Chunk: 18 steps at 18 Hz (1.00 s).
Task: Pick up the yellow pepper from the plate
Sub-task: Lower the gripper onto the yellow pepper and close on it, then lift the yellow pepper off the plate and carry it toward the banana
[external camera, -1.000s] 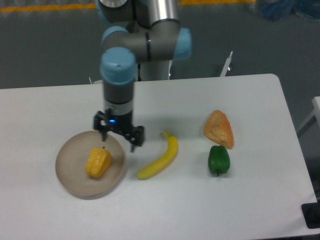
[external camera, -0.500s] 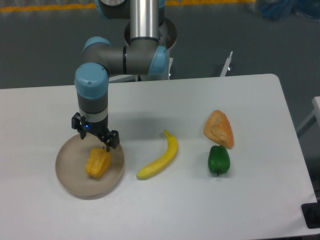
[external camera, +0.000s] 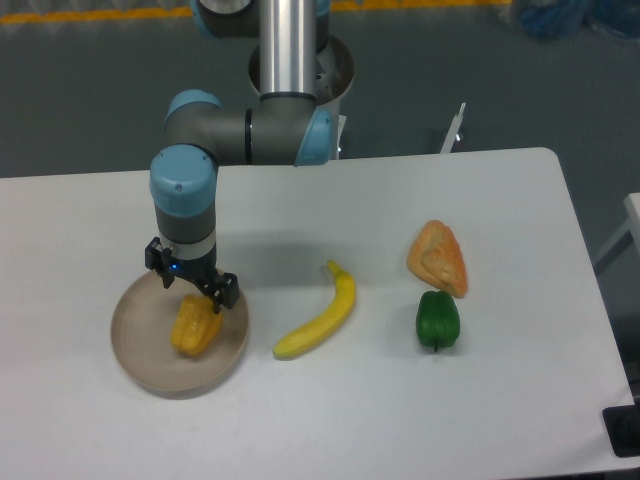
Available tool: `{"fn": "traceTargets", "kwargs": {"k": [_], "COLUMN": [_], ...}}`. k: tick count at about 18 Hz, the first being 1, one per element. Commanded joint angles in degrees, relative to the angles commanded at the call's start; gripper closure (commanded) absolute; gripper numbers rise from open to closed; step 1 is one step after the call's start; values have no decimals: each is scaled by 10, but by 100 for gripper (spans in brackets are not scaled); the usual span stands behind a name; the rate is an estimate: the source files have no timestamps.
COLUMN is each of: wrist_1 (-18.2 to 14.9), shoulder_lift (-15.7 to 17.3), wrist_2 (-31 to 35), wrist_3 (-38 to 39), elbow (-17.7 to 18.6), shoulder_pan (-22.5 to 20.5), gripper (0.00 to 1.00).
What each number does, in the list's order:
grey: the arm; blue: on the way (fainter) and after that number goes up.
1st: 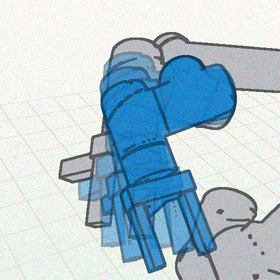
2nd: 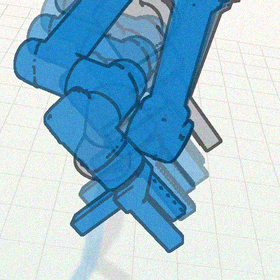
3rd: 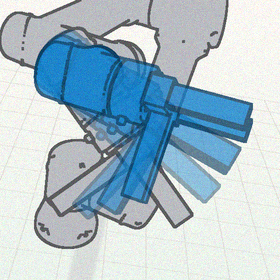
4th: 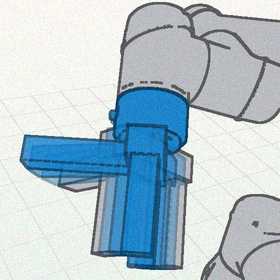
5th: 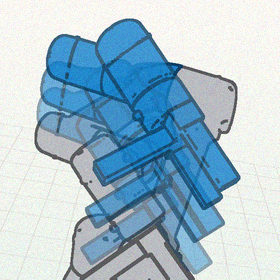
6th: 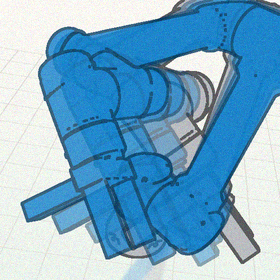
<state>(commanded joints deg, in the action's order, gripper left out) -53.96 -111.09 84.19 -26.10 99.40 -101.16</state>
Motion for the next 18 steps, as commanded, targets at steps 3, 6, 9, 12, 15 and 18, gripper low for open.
{"fn": "traceTargets", "kwargs": {"k": [3,6,9,12,15,18], "wrist_1": [0,0,0,0,0,0], "shoulder_lift": [-11,-11,-11,-11,-8,-1], "wrist_2": [4,5,4,5,5,4], "wrist_3": [4,4,0,-1,-2,-10], "elbow": [-10,-11,-11,-10,-8,-12], "shoulder_pan": [0,1,1,0,0,-3], "gripper": [0,30,51,61,62,62]}}
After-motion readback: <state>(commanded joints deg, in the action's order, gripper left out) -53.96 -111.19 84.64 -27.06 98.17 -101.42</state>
